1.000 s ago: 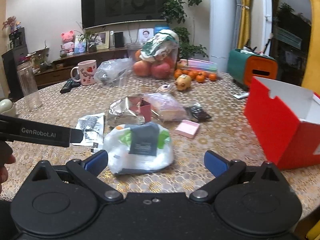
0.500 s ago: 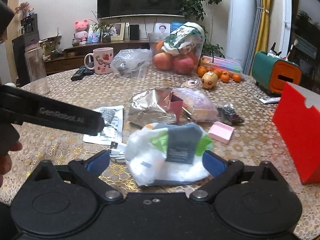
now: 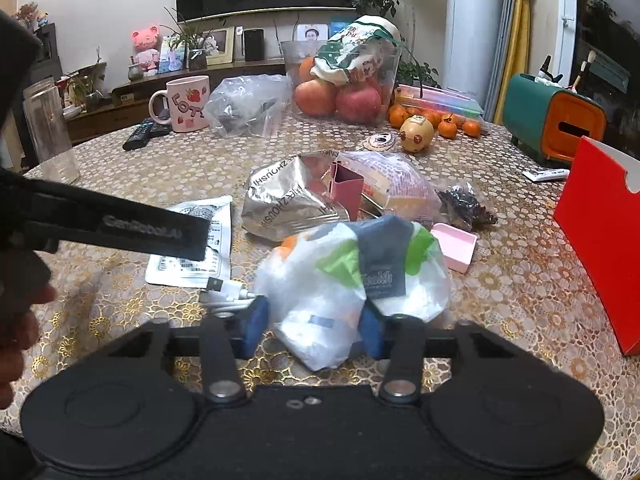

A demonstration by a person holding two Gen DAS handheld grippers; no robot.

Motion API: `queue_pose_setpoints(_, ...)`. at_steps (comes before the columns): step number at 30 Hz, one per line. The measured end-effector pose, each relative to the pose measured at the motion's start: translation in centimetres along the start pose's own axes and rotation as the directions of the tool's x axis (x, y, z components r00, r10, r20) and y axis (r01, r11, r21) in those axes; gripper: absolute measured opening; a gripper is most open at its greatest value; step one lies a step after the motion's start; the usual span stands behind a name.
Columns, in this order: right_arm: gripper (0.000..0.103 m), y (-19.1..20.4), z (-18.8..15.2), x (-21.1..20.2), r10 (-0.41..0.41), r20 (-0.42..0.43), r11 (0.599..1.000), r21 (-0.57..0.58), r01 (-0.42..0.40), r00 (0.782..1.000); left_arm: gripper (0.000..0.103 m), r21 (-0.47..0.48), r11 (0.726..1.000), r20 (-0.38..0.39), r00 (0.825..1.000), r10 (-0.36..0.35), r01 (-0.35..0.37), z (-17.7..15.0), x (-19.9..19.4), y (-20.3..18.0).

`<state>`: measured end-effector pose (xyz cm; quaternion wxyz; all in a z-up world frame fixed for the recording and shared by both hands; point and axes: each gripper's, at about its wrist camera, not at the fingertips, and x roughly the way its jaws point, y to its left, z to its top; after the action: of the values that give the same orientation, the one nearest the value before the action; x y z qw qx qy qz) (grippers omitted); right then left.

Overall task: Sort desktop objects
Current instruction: 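Grasp the white printed sachet with the left tool while the right tool grasps the white plastic bag, then carry the sachet and the white bag with both tools into the red shoebox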

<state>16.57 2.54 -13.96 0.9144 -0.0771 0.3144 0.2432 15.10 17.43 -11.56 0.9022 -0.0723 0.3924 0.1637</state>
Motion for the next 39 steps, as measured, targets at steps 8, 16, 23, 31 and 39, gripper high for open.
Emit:
queue_pose_setpoints(8, 0.029, -0.5, 0.2, -0.6, 0.017, 0.019, 1.000, -0.008, -0.017, 1.000, 0.102, -0.012, 1.000, -0.025, 1.000, 0.004, -0.005, 0.2, 1.6, -0.5)
queue_pose_setpoints(16, 0.027, -0.9, -0.2, -1.0, 0.010, 0.025, 1.000, -0.024, -0.010, 1.000, 0.097, -0.034, 0.999, -0.031, 0.999, 0.019, -0.020, 1.0, 3.1, -1.2)
queue_pose_setpoints(23, 0.026, -1.8, -0.5, -1.4, 0.001, 0.037, 1.000, -0.021, 0.000, 0.999, 0.061, -0.001, 1.000, 0.011, 1.000, 0.008, -0.007, 1.1, 2.9, -2.1)
queue_pose_setpoints(31, 0.024, -3.1, -0.8, -2.7, -0.007, 0.061, 1.000, -0.027, 0.009, 0.998, 0.051, 0.004, 1.000, 0.025, 1.000, 0.002, -0.002, 0.7, 2.4, -2.3)
queue_pose_setpoints(39, 0.022, -4.6, -0.7, -4.6, -0.013, 0.091, 1.000, -0.023, 0.015, 0.996, 0.050, 0.009, 1.000, 0.034, 0.999, -0.018, 0.018, 0.2, 0.5, -2.7)
